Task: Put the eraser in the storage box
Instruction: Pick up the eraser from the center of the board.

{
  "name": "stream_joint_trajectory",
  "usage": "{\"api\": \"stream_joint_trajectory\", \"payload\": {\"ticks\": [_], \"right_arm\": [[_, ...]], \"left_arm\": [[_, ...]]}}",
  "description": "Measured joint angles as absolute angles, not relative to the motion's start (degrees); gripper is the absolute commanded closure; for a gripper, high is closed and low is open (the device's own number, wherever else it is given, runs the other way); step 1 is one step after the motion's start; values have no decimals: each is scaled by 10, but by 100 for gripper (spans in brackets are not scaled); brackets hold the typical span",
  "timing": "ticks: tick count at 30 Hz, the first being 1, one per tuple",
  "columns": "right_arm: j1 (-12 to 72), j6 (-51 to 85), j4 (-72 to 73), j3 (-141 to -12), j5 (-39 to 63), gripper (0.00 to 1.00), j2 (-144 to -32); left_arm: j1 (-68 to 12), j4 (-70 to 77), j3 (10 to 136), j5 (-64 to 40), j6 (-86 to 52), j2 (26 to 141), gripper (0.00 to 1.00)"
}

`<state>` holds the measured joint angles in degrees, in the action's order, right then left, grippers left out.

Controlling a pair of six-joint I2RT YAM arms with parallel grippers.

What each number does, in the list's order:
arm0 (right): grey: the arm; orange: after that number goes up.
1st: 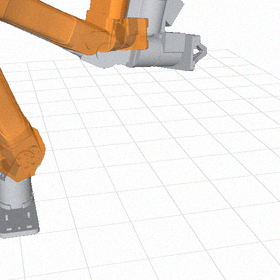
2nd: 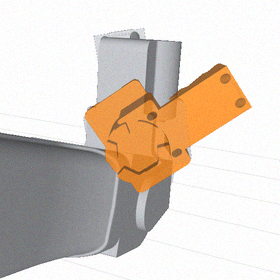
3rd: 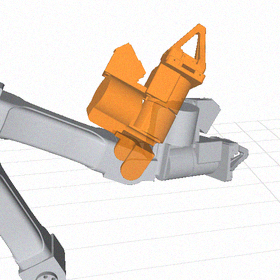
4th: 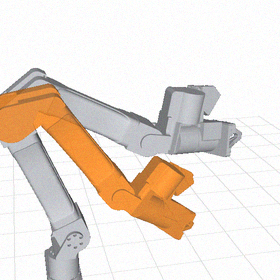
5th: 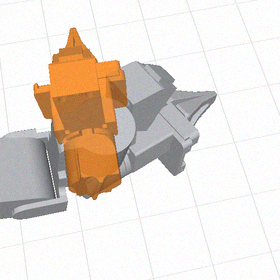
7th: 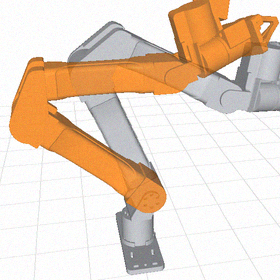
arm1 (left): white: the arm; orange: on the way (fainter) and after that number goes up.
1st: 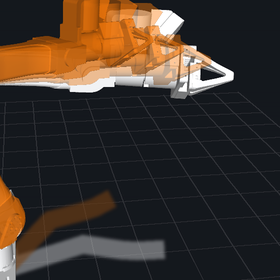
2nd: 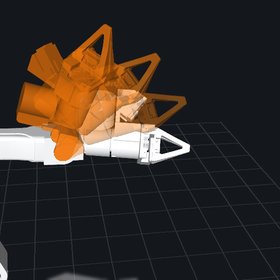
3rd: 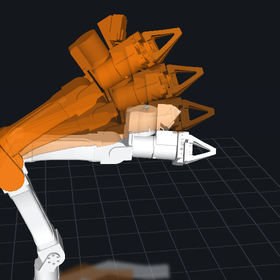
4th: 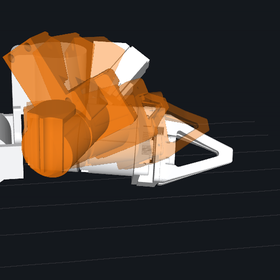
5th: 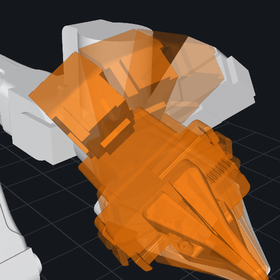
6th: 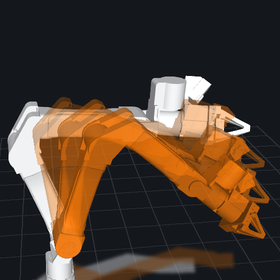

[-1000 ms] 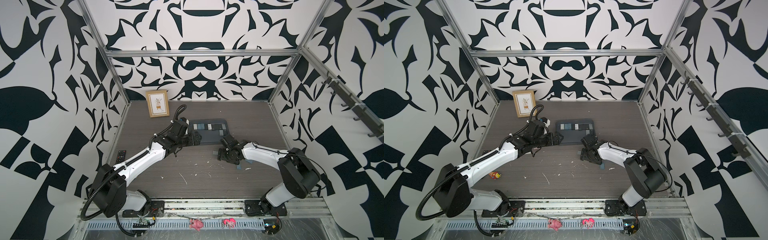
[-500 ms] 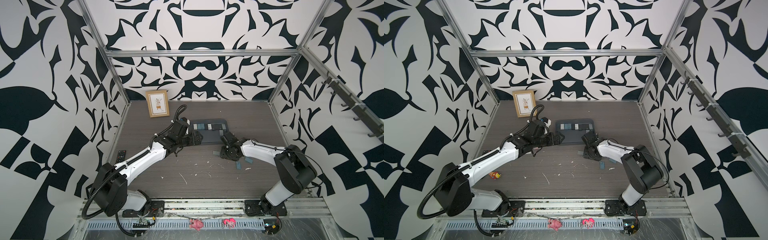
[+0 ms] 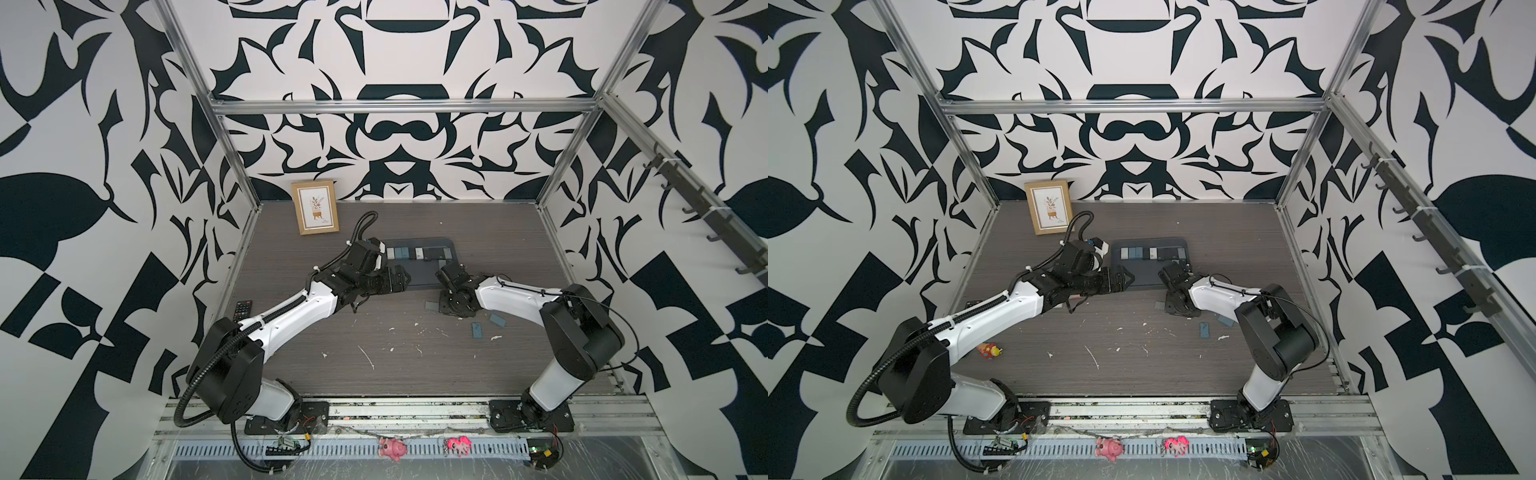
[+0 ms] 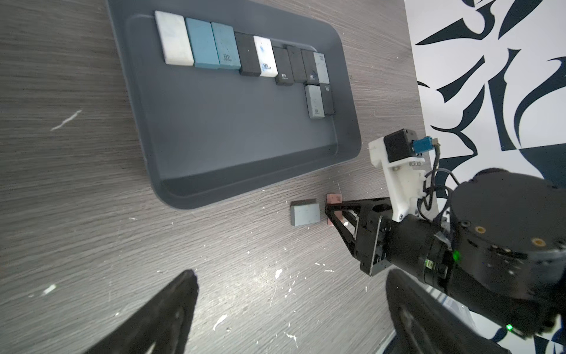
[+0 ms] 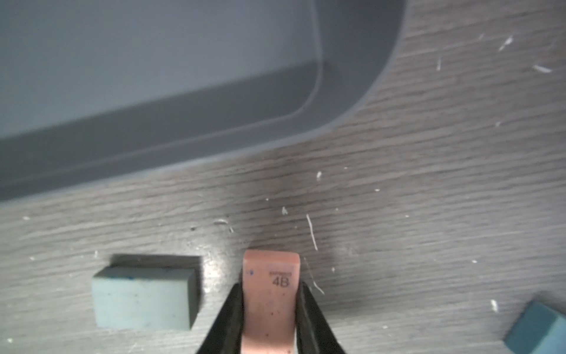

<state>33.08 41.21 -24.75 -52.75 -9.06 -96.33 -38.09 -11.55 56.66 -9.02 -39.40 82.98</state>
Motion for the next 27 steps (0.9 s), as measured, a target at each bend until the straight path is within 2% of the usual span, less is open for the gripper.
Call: {"api": "stream_joint_trajectory", "payload": {"ticks": [7,16,27], "right_arm": [[333,393,-258,-528,-103,78,-959],[324,352,-343,-545,-115,80,-939],[283,277,-431,-762,-116,79,-938]], "left_arm": [[-381,-113,567,-93,-396,830,1],[-380,-98,566,-117,-409,830,1],[-354,-77,566,-156,-428,830,1]]}}
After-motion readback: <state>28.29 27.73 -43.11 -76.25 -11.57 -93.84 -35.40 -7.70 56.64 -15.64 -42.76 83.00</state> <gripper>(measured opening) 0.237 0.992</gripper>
